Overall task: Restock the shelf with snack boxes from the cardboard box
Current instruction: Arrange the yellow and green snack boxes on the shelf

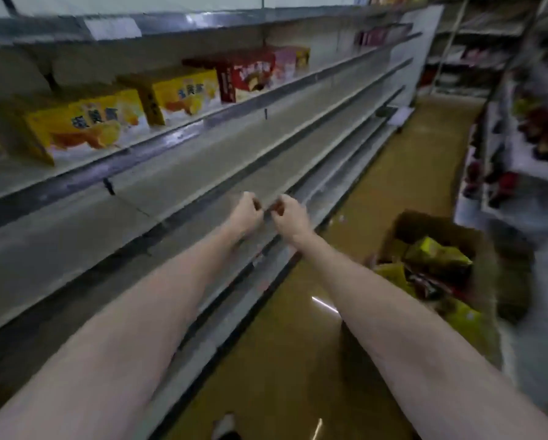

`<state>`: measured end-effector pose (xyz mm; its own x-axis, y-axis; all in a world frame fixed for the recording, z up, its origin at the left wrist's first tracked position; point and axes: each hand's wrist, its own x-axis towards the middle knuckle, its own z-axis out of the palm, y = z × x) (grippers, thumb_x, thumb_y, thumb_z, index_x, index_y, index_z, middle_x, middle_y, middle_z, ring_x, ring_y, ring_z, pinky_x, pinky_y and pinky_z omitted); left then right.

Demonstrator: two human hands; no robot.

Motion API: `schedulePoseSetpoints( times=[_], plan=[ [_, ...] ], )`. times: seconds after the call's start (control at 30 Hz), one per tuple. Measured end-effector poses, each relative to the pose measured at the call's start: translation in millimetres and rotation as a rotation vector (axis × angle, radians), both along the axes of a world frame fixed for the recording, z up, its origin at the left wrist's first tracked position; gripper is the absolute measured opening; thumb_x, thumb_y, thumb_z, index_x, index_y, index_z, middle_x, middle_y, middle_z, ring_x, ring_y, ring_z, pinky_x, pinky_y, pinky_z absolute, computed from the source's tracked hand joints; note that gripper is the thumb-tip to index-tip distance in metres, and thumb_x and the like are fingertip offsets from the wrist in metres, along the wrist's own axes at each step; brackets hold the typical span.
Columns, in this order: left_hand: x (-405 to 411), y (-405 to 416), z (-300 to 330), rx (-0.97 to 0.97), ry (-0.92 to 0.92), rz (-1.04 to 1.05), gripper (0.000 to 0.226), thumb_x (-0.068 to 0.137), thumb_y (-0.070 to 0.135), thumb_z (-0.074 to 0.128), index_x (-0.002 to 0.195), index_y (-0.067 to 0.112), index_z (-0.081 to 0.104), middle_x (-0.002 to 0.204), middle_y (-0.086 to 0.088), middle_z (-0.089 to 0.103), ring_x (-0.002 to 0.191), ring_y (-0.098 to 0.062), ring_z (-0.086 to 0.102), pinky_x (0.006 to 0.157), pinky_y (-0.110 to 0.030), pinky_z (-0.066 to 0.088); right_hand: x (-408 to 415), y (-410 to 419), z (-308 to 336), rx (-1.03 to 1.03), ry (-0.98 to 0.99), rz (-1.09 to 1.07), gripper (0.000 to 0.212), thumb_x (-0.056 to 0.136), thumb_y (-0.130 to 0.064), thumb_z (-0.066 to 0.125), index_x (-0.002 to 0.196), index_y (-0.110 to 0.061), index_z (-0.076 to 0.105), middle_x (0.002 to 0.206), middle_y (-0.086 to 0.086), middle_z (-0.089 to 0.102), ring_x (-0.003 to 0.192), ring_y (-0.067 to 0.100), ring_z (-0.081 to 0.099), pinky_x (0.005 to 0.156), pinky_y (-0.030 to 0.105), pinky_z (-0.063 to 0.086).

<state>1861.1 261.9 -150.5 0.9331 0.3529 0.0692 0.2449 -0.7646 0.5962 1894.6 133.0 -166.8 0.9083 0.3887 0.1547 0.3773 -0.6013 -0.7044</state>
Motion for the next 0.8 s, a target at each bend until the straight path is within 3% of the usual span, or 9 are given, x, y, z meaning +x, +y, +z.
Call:
schedulePoseSetpoints(
  times=[0.13, 0.3, 0.47, 0.57, 0.67, 0.8],
  plan=[
    [24.3, -99.7, -29.2, 0.038, 0.026, -0.185, 0.01, 0.084, 0.014, 0.057, 0.077, 0.013, 0.063, 0.083, -0.01, 0.068, 0.081, -0.029, 0.065, 0.069, -0.037, 0.055, 8.9, -89.9, -36.3, 0.006, 0.091, -0.181, 0.011, 0.093, -0.014, 0.058, 0.1, -0.008, 0.064, 0.099, 0.013, 0.069, 0.096, 0.032, 0.062, 0.075, 0.034, 0.046],
    [56.9, -192.9, -73.9, 0.057, 0.1, -0.402, 0.008, 0.083, 0.015, 0.056, 0.08, 0.015, 0.064, 0.089, -0.012, 0.07, 0.088, -0.031, 0.066, 0.075, -0.039, 0.055, 11.3, -187.7, -76.6, -0.01, 0.133, -0.428, 0.009, 0.09, -0.011, 0.059, 0.095, -0.007, 0.065, 0.098, 0.012, 0.07, 0.096, 0.032, 0.063, 0.078, 0.035, 0.046],
    [82.2, -244.5, -112.1, 0.049, 0.217, -0.539, 0.012, 0.086, 0.026, 0.056, 0.085, 0.017, 0.064, 0.093, -0.011, 0.071, 0.089, -0.032, 0.065, 0.073, -0.036, 0.054, 15.0, -261.8, -114.4, -0.048, 0.238, -0.631, 0.005, 0.092, -0.014, 0.057, 0.092, -0.016, 0.062, 0.095, 0.003, 0.067, 0.092, 0.024, 0.06, 0.078, 0.034, 0.047],
    [100.2, -270.1, -132.5, 0.016, 0.237, -0.638, 0.019, 0.087, 0.019, 0.056, 0.1, 0.014, 0.068, 0.097, -0.013, 0.07, 0.092, -0.033, 0.066, 0.074, -0.037, 0.054, 21.2, -289.7, -134.3, -0.071, 0.304, -0.726, 0.006, 0.092, -0.016, 0.057, 0.095, -0.015, 0.062, 0.096, 0.006, 0.068, 0.093, 0.026, 0.061, 0.079, 0.035, 0.05],
    [117.3, -291.0, -149.6, 0.004, 0.281, -0.689, 0.018, 0.086, 0.012, 0.054, 0.1, 0.01, 0.067, 0.099, -0.01, 0.069, 0.096, -0.031, 0.065, 0.071, -0.031, 0.045, 27.9, -308.9, -152.8, -0.083, 0.355, -0.814, 0.003, 0.091, -0.013, 0.059, 0.092, -0.015, 0.061, 0.096, 0.006, 0.067, 0.092, 0.026, 0.061, 0.076, 0.034, 0.049],
    [142.2, -304.3, -174.5, -0.024, 0.313, -0.756, 0.018, 0.088, 0.009, 0.057, 0.102, 0.002, 0.065, 0.106, -0.016, 0.066, 0.104, -0.032, 0.06, 0.081, -0.032, 0.045, 41.5, -326.1, -175.8, -0.107, 0.417, -0.895, 0.007, 0.089, -0.009, 0.06, 0.091, -0.015, 0.059, 0.096, 0.008, 0.066, 0.092, 0.027, 0.061, 0.072, 0.03, 0.043]
  ],
)
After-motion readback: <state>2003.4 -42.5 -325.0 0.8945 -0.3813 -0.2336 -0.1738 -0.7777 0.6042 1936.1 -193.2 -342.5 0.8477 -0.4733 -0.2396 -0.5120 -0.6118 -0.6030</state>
